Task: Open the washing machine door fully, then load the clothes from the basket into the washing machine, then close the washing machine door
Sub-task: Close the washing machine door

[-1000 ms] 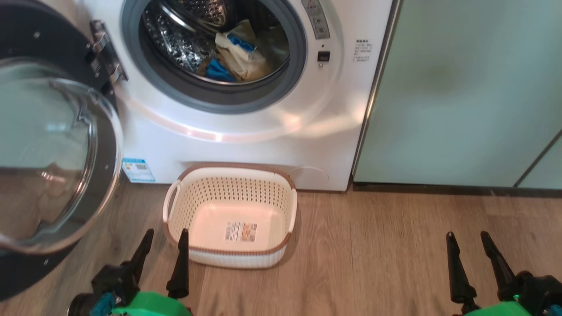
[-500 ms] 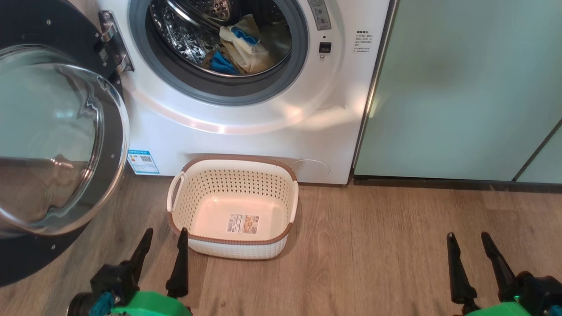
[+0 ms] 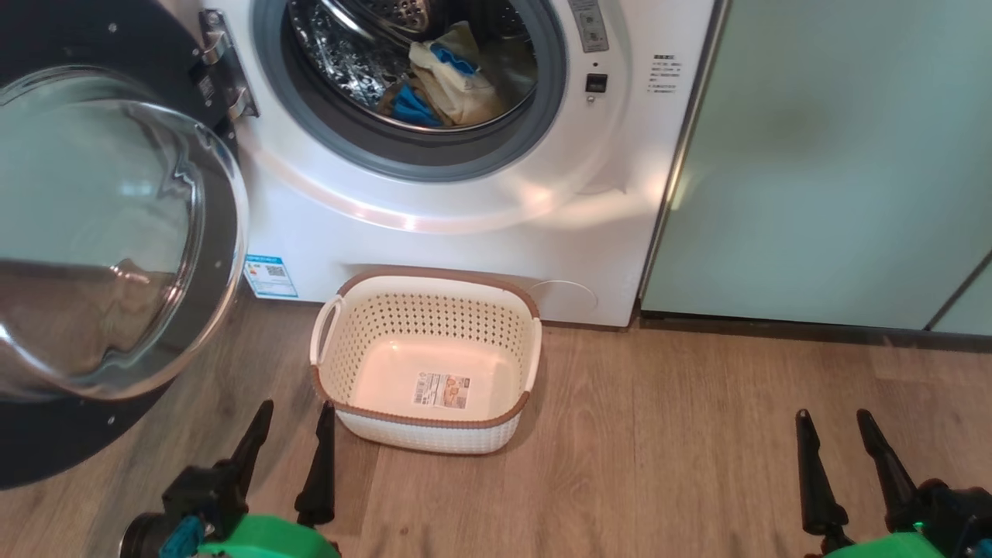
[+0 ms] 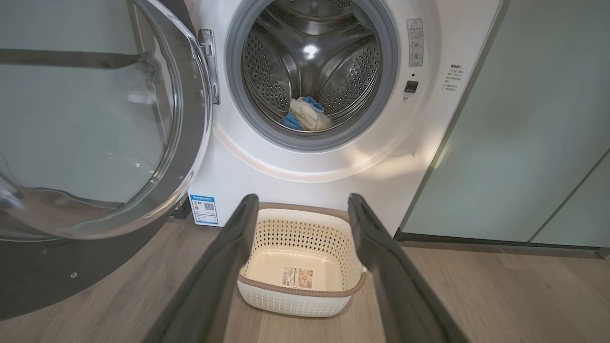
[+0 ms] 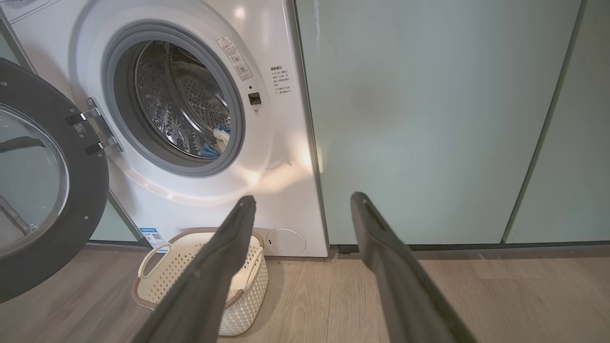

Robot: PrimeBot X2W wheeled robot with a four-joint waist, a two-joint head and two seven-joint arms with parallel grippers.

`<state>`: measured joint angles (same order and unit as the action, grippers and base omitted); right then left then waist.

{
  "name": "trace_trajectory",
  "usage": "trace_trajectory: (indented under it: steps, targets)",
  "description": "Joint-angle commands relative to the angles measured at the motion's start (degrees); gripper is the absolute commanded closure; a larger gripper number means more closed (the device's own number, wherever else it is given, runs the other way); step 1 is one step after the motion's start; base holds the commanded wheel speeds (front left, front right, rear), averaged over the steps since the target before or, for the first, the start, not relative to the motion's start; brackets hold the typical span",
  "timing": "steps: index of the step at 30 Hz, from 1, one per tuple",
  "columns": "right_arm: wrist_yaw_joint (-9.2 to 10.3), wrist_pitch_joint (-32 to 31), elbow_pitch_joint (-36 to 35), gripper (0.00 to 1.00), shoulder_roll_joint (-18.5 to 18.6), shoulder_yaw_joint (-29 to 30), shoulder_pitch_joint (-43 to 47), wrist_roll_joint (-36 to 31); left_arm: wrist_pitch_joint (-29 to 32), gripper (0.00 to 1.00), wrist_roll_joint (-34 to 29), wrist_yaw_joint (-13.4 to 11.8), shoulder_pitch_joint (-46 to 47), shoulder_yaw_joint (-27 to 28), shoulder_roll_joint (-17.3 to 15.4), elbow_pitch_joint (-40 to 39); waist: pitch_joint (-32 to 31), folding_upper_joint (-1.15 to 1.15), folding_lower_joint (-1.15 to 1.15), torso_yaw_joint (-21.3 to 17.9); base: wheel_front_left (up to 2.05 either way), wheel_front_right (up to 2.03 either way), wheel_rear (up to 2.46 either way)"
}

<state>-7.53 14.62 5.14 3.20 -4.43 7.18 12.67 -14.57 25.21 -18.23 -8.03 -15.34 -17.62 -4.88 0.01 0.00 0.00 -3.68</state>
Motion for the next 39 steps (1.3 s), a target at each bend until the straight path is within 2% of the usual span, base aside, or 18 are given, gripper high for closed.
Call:
trace_trajectory:
  steps: [1, 9, 22, 27, 33, 39]
  targets:
    - [0.04, 0.38, -1.80, 0.00, 0.39, -0.96, -1.58, -0.26, -0.42, 0.00, -0.73, 0.36, 3.04, 2.32, -0.46, -1.97, 0.04, 0.00, 0.00, 0.89, 0.00, 0.00, 0.00]
    - [0.04, 0.38, -1.80, 0.00, 0.35, -0.73, -1.22, -0.22, -0.42, 0.00, -1.17, 0.47, 3.39, 2.11, -0.29, -1.99, 0.15, 0.00, 0.00, 4.96, 0.00, 0.00, 0.00]
    - [0.04, 0.38, -1.85, 0.00, 0.91, -1.24, -0.93, -0.14, -0.42, 0.00, -1.70, 0.36, 2.61, 2.94, 0.15, -2.30, -0.05, 0.00, 0.00, 19.25, 0.00, 0.00, 0.00]
    - [0.04, 0.38, -1.56, 0.00, 1.01, -1.97, -1.20, 0.03, -0.42, 0.00, -1.87, 0.42, 2.22, 3.09, 0.34, -2.31, -0.45, 0.00, 0.00, 23.17, 0.00, 0.00, 0.00]
    - [0.04, 0.38, -1.34, 0.00, 0.83, -2.57, -1.25, 0.22, -0.42, 0.00, -1.82, 0.56, 2.07, 3.09, 0.34, -2.24, -0.60, 0.00, 0.00, 26.64, 0.00, 0.00, 0.00]
    - [0.04, 0.38, -1.17, 0.00, 0.66, -3.08, -1.51, 0.21, -0.42, 0.00, -1.77, 0.57, 2.01, 3.18, 0.42, -2.33, -0.54, 0.00, 0.00, 28.04, 0.00, 0.00, 0.00]
